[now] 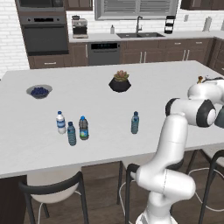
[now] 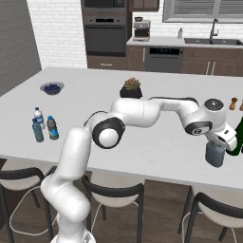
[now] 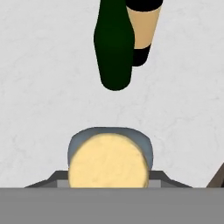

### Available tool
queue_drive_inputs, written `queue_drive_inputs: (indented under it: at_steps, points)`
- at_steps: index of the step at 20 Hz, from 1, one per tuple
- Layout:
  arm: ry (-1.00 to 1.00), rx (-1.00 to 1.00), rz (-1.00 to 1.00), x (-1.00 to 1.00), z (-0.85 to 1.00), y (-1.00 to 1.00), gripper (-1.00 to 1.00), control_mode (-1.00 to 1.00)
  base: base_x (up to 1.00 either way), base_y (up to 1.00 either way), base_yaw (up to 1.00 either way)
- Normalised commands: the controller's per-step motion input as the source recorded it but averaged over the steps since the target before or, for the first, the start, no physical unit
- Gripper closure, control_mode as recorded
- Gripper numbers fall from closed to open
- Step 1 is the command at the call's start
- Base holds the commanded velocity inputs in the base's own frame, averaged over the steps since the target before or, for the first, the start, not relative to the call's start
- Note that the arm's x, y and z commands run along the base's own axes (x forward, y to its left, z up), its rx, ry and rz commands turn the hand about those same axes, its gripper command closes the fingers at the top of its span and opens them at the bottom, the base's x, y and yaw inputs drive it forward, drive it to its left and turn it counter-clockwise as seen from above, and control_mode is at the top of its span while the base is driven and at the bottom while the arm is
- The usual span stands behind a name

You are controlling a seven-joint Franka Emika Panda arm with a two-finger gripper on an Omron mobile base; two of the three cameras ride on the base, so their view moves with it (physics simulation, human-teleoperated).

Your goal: Move the plastic bottles in the middle to the plastics group, and the glass bottles in the middle to the glass group.

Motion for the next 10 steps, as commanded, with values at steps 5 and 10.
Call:
queue_drive_inputs:
  at_steps: [5,10]
  points:
    - [0.00,0.00,0.01,0.26,-0.42,0.00,1.00,-1.00,0.00,0.00,0.00]
    - [-0.01,0.00,0.00,0.34,-0.20,-0.02,1.00,-1.00,0.00,0.00,0.00]
